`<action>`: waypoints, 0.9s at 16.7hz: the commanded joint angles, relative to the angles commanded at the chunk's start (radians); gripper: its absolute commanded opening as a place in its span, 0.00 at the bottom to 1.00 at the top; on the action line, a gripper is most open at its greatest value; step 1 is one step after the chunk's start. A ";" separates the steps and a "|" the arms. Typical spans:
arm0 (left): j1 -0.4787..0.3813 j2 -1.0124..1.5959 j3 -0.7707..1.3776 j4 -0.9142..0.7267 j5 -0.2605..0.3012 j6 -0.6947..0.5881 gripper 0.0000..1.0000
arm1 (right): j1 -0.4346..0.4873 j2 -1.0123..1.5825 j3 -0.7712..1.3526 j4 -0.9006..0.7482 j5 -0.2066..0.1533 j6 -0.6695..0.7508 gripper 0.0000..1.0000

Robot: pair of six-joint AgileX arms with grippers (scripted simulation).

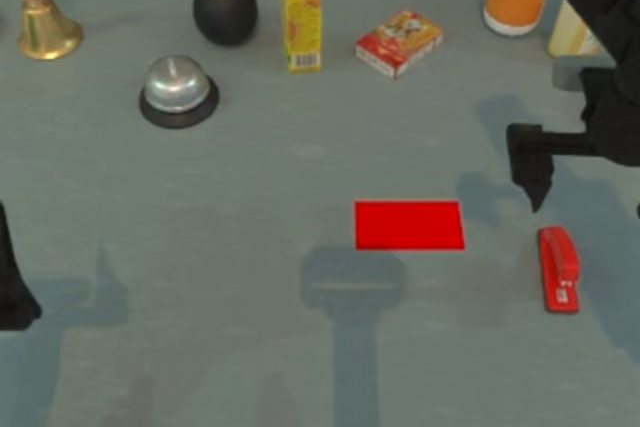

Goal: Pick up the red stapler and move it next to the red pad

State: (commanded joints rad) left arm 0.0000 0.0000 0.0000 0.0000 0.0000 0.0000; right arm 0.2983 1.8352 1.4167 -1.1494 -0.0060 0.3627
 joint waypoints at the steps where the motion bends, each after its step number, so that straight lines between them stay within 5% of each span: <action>1: 0.000 0.000 0.000 0.000 0.000 0.000 1.00 | 0.000 0.000 0.000 0.000 0.000 0.000 1.00; 7: 0.000 0.000 0.000 0.000 0.000 0.000 1.00 | -0.003 0.011 -0.032 0.041 0.000 -0.002 1.00; 15: 0.000 0.000 0.000 0.000 0.000 0.000 1.00 | 0.004 0.130 -0.228 0.361 0.001 0.006 1.00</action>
State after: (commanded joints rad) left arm 0.0000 0.0000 0.0000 0.0000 0.0000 0.0000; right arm 0.3022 1.9654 1.1887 -0.7888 -0.0053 0.3687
